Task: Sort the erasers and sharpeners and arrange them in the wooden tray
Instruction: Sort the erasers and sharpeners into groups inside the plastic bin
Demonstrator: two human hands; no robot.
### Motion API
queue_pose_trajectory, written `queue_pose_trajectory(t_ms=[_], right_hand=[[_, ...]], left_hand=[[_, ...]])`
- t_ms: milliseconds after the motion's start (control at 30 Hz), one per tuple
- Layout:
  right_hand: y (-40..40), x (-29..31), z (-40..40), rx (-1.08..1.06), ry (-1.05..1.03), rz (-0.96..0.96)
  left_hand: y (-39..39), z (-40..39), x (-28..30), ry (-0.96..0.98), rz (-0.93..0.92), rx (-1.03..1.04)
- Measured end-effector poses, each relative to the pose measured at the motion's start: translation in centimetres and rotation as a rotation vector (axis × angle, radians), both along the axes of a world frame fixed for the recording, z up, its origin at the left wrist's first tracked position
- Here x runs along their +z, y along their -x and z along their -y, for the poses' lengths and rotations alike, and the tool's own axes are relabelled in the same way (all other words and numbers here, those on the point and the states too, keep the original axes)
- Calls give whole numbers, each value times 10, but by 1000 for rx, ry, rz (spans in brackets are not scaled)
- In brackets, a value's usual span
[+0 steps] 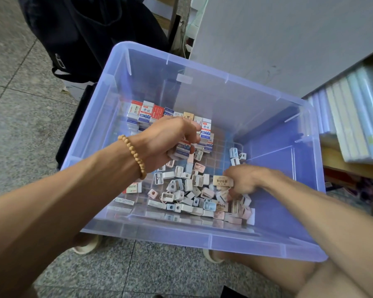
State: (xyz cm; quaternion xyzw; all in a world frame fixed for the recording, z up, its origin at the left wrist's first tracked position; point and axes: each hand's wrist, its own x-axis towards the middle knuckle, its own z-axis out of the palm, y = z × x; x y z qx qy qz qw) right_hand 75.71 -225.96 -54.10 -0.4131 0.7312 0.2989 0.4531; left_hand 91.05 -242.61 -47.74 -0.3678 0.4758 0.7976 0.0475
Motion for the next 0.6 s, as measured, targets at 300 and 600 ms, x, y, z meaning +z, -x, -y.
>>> queue_pose_trajectory(t_ms=[300, 600], right_hand=[[14, -6, -7, -969, 670, 125], [14, -33, 36, -1728, 858, 346]], left_hand=[[12, -3, -5, 13, 62, 87], [14, -10, -19, 71, 88, 46]])
